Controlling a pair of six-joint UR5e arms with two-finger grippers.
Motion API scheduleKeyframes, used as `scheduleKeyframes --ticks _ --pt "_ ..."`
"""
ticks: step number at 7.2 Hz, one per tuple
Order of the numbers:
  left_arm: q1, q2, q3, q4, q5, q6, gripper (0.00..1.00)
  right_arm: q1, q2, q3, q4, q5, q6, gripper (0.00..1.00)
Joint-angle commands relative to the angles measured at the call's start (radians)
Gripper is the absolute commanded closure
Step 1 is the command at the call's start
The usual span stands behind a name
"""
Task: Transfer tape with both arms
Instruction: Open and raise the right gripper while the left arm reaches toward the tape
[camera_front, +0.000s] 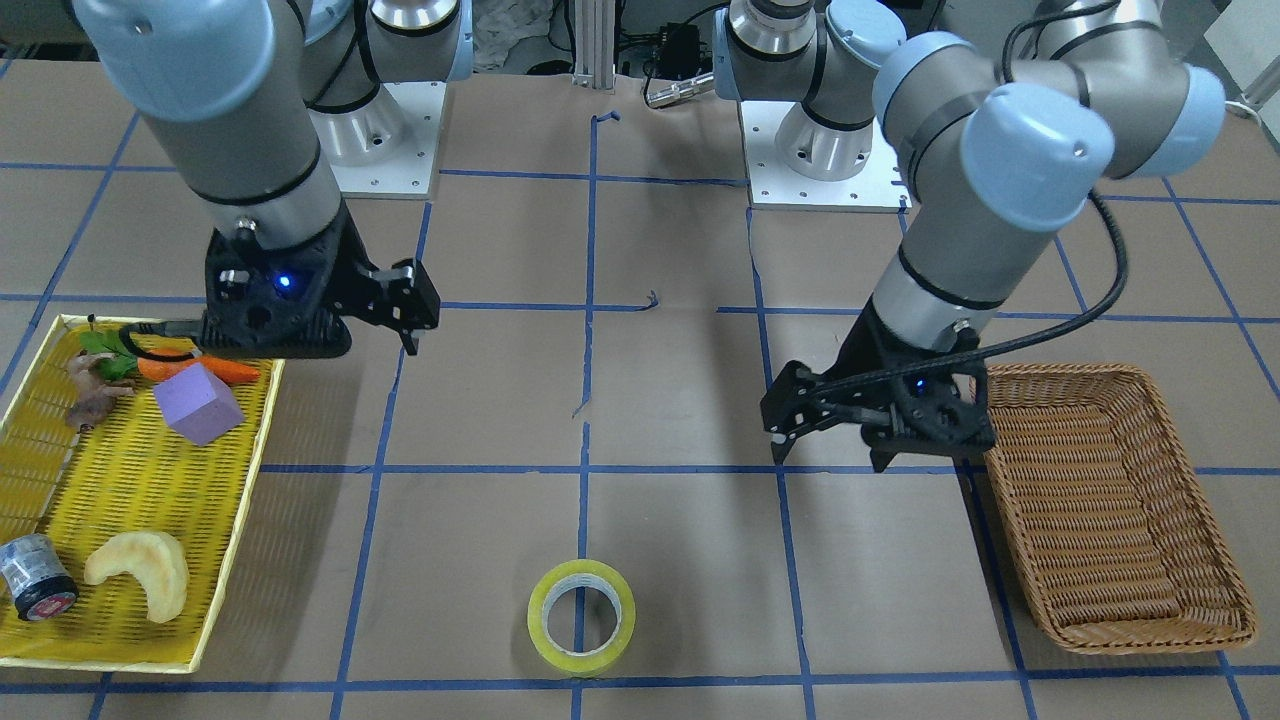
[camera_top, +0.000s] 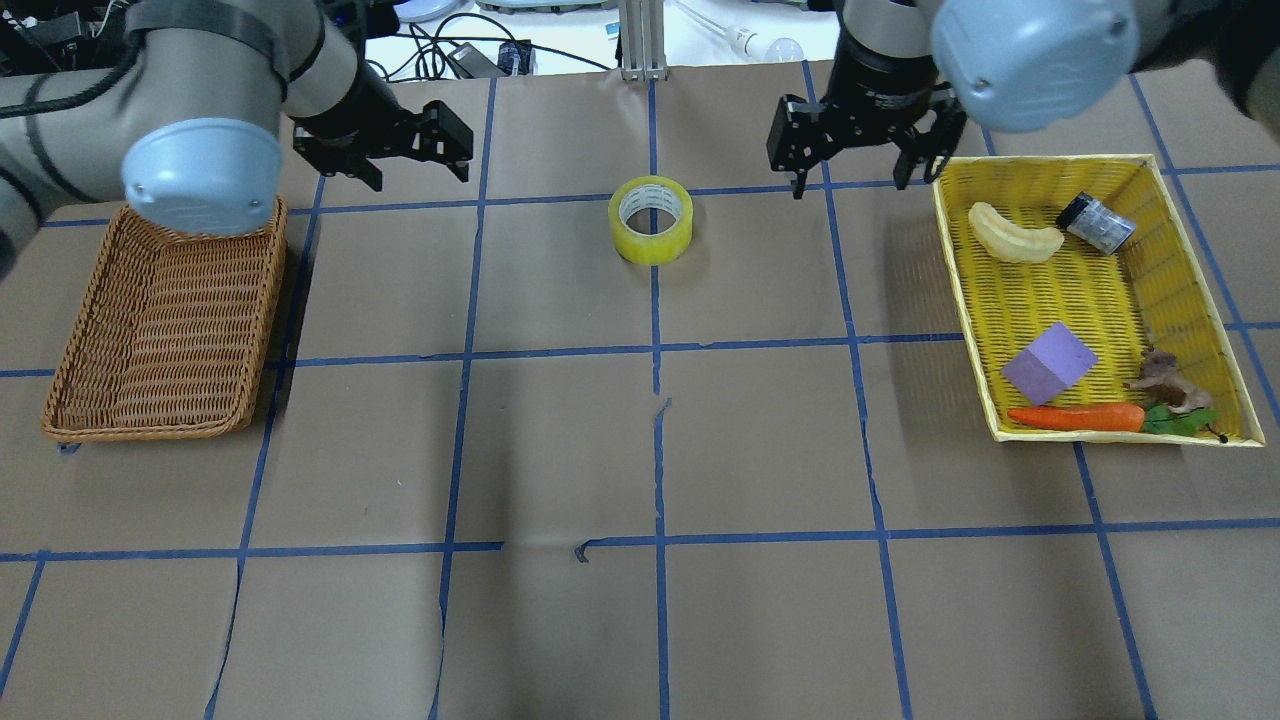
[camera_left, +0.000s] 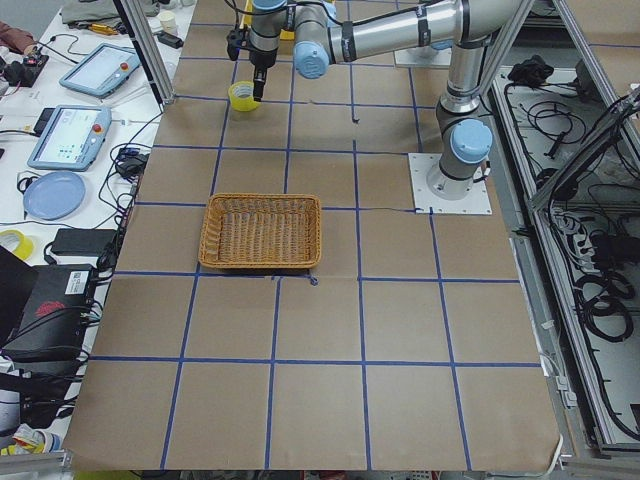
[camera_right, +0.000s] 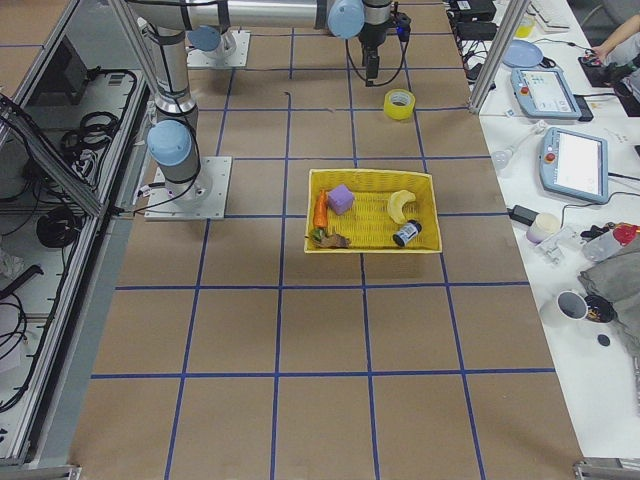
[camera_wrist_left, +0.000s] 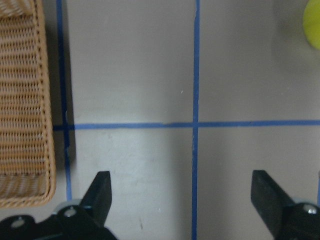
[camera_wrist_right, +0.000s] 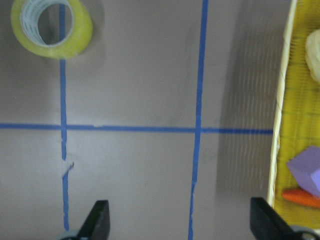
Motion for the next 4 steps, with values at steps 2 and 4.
scheduleKeyframes --ticks 2,4 --pt "-0.116 -0.257 0.031 0.313 -0.023 -0.059 0.0 -0.027 -0.212 0.143 0.024 0.001 -0.023 0.0" --pt "-0.16 -0.372 0.068 0.408 -0.023 -0.074 0.0 -0.027 -0.215 0.134 0.018 0.004 -0.027 0.0"
